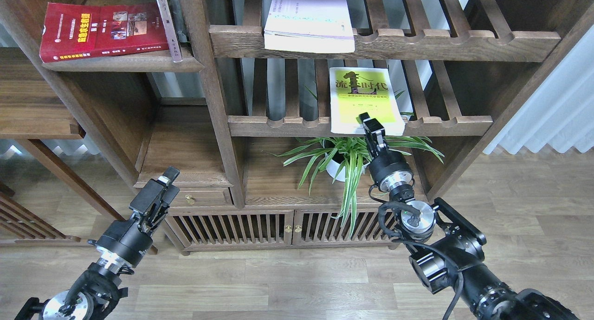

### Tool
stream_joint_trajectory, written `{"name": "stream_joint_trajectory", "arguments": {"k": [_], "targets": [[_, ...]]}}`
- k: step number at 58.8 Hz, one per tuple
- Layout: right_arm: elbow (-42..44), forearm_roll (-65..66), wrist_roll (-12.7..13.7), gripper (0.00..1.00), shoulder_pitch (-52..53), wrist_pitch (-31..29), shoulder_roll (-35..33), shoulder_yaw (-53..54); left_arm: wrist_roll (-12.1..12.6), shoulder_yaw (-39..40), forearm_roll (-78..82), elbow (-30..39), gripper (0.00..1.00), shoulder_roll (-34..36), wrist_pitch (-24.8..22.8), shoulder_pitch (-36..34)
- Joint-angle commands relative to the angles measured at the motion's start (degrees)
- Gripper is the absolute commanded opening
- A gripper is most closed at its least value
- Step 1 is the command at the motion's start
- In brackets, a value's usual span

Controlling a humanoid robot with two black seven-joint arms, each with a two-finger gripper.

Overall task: Organize books on shelf
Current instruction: 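Reach the right gripper toward the yellow-green book on the middle shelf, then pull the yellow-green book off the shelf and lower it with the right gripper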

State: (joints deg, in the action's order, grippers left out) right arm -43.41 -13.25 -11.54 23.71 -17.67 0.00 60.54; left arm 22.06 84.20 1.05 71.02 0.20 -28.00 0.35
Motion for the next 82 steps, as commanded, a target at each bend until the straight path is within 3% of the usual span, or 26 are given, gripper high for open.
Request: {"name": "stream_joint_trajectory", "arguments": {"k": [1,9,32,55,82], "targets": [[0.0,0.1,-0.1,0.05,-0.2,-2.2,0.0,-0.2,0.0,0.0,-0.1,0.0,0.88,0.0,0.0,0.0],[-1.9,0.0,0.0,0.05,-1.5,-3.6,0.0,-0.2,0.0,0.0,-0.1,0.0,0.88,0.1,0.0,0.0],[-23.6,-0.2,0.2,0.04,-14.3,-4.4,0.0,-0.2,-0.2,-0.5,-0.2,-0.3,0.88,0.0,0.0,0.0],[-32.0,0.6,0.8,0.04,-26.7,-6.7,0.0,0.5,-0.1,-2.4,-2.5,-0.2,0.88,0.1,0.0,0.1],[-36.1,4.7,4.1,0.05,-37.9,-10.3,0.0,-0.6,0.0,-8.3,-9.4,1.7,0.89,1.5,0.0,0.4]]}}
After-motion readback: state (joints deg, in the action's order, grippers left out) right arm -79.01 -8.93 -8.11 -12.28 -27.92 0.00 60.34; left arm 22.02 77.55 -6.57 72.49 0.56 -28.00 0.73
